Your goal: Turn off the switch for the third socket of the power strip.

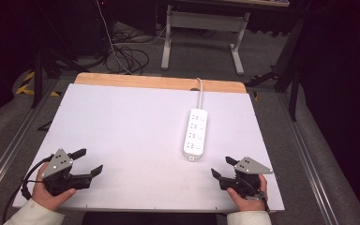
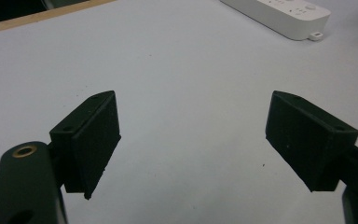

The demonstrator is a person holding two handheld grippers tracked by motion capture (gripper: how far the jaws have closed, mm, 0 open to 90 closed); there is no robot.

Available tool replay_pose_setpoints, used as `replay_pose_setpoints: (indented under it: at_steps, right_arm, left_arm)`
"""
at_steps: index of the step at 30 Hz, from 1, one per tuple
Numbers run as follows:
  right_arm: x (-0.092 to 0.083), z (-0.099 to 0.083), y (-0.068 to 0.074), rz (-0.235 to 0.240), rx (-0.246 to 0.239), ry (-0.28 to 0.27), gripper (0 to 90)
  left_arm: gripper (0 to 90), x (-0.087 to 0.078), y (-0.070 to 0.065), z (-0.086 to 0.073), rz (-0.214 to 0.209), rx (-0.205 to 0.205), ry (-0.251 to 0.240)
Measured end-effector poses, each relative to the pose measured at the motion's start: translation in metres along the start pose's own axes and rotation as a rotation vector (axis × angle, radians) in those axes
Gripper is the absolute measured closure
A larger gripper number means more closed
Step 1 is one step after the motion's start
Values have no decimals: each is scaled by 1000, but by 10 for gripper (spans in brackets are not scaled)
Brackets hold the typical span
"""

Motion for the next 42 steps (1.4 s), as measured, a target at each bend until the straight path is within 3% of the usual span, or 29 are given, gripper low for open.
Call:
replay_pose_setpoints:
  at_steps: [12, 18, 31, 42]
  right_arm:
    - [-1, 1, 1, 7, -9, -2, 312]
    - [-2, 1, 0, 6, -10, -5, 319]
    - [-2, 2, 0, 10, -7, 4, 326]
    - [-2, 11, 2, 27, -21, 42, 366]
  left_arm:
    - [182, -1, -1, 0, 6, 9, -9]
    - [181, -2, -2, 1, 16, 35, -13]
    - [178, -3, 0, 1, -7, -9, -11]
    - [181, -3, 0, 1, 4, -5, -12]
Point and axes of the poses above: each handheld gripper's, and its own axes: x roughly forward along the jaws, z roughly out of its top, y roughly to its left, the point moved 1 cm from there along x, roughly forward along the jaws, and after that the axes turned 10 degrees about z, right-handed, at the moved point
